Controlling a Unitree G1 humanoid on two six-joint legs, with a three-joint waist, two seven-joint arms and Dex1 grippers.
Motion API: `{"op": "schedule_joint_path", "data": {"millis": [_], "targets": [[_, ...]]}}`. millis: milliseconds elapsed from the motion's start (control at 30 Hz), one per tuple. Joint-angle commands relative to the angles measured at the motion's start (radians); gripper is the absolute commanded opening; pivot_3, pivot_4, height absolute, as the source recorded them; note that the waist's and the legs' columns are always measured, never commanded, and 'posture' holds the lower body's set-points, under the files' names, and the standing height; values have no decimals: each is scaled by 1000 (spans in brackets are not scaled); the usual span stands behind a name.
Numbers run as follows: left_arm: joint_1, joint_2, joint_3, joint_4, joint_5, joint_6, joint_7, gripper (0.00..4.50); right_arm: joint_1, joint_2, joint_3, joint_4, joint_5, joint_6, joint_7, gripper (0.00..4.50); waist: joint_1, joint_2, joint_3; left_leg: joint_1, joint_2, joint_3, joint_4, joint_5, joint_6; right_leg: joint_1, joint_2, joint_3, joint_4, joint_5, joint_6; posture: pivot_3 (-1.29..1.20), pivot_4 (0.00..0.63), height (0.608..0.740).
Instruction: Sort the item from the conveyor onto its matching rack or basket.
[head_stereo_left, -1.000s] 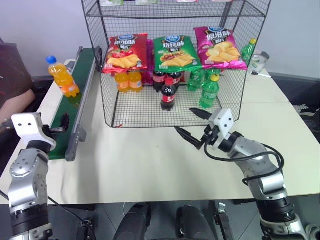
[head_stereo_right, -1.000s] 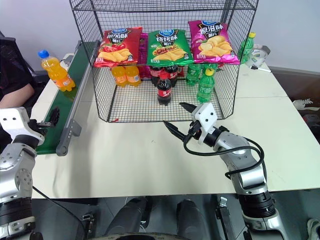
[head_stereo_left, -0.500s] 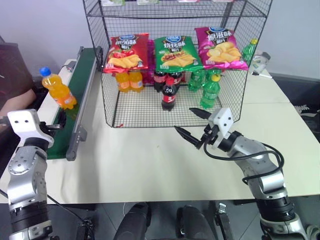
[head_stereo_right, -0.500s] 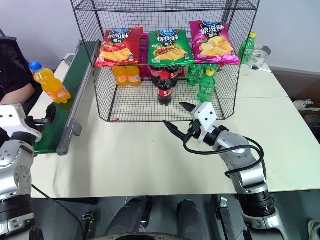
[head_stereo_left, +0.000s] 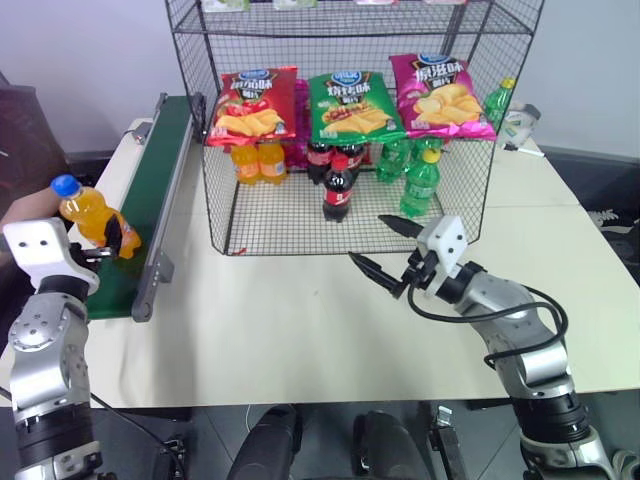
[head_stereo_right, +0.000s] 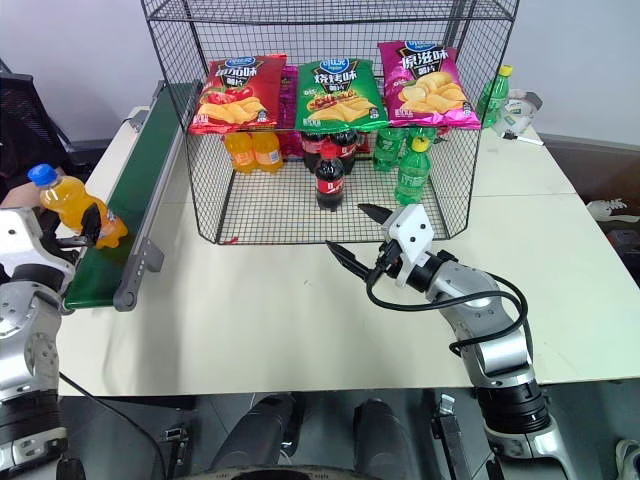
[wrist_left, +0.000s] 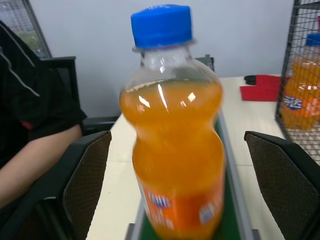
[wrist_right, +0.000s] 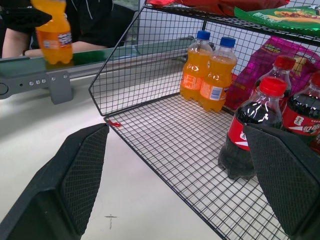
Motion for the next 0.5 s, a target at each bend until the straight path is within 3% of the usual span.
{"op": "schedule_joint_path", "data": {"millis": [33,133,200,500], "targets": [[-3,20,27,-8,5,-25,6,4469,-6,10,-3,-5,2,-32,6,4500,0,0,0,0,0,0,0,0,0,0,0,0,0,0,0,0,150,740],[-7,14,30,-4,-7,-33,-1,3627,-2,11,-6,-2,0,-39,8,4500,0,0,0,0,0,0,0,0,0,0,0,0,0,0,0,0,150,740],[-6,16,28,-5,-5,-32,-1,2751,-1,11,-6,-1,0,-42,8,4500,1,0,0,0,0,0,0,0,0,0,0,0,0,0,0,0,150,740],[-35,46,41,-82,-62,-18,-52,2649,-5,9,-5,-17,2,-27,1,4500,1,0,0,0,0,0,0,0,0,0,0,0,0,0,0,0,150,740]]}}
